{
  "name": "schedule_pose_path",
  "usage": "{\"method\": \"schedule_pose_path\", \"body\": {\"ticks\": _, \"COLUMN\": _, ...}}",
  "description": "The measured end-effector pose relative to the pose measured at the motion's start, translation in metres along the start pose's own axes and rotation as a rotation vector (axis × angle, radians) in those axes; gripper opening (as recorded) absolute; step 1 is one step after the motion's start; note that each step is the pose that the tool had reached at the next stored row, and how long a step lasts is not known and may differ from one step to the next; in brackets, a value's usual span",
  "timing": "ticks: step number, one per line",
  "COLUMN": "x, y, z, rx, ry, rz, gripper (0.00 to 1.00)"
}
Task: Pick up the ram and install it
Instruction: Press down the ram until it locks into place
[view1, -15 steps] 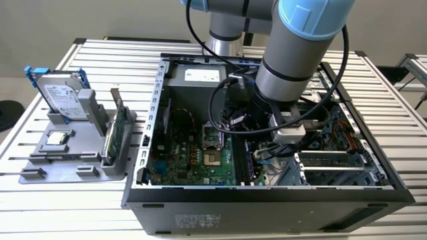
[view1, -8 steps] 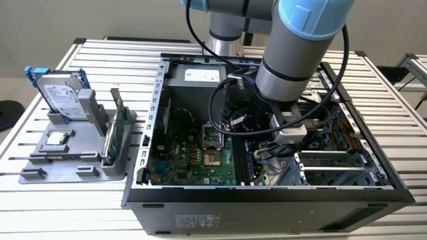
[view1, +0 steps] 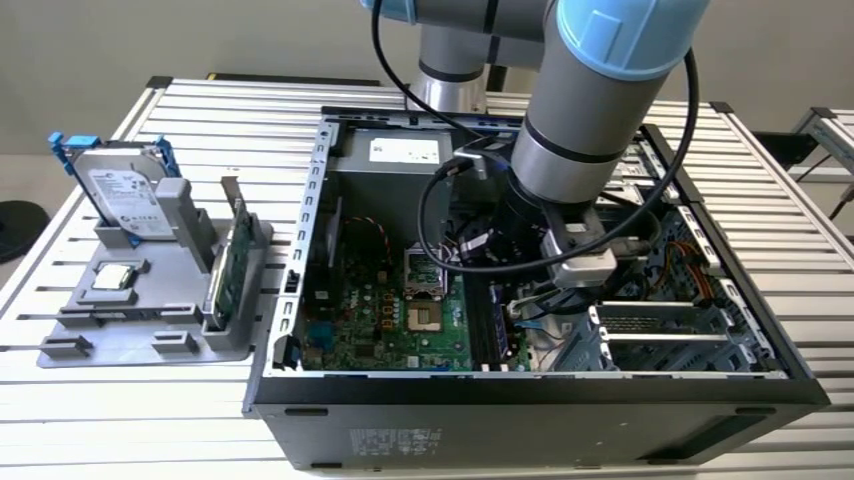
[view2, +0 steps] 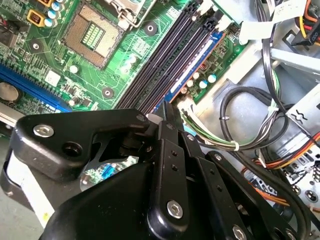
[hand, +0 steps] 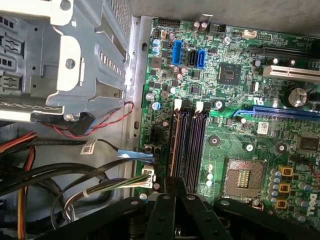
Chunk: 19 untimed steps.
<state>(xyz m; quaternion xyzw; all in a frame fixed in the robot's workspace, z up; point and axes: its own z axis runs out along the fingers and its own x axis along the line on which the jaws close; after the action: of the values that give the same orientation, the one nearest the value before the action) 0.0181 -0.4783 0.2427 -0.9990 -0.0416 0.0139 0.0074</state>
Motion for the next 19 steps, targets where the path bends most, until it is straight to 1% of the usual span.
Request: {"method": "schedule_pose_path", "body": {"ticks": 19, "x": 0.0, "y": 0.0, "z": 0.0, "rx": -0.0013, "ry": -0.0008, "rz": -0.052, "gripper": 0.0}}
